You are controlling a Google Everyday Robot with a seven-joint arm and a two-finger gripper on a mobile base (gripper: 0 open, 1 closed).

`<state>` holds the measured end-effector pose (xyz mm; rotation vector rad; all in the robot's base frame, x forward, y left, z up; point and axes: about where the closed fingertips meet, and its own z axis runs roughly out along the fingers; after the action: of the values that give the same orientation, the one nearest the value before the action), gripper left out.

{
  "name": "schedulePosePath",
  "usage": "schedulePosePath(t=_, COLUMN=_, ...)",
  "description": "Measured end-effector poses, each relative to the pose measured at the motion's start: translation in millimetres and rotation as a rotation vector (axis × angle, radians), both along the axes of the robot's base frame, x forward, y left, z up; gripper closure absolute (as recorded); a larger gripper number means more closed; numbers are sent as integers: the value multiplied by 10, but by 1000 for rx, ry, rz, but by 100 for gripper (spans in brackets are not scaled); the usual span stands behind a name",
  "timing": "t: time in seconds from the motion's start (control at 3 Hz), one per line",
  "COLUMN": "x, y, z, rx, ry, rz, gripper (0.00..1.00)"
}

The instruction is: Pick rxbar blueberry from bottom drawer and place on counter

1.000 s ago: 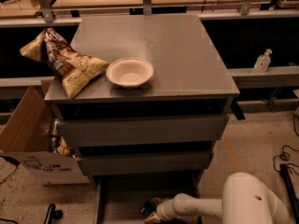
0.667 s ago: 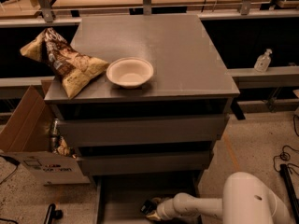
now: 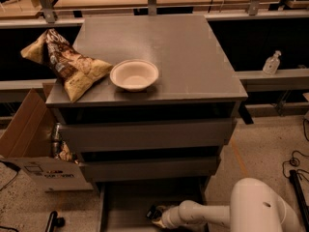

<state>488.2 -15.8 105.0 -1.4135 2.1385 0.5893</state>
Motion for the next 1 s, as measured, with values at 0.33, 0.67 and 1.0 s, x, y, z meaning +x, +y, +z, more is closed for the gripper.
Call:
schedulePosePath(t=0.33, x=0, y=0, z=0, rx=0, ry=0, rz=0, gripper=100)
schedulePosePath(t=0.67, x=10, y=-16, z=136, rx=47, ry=-17, rz=12, gripper=100)
schedulePosePath(t=1.0, x=374, y=-219, z=589, rx=207, ry=-101, rz=-53, gripper=100)
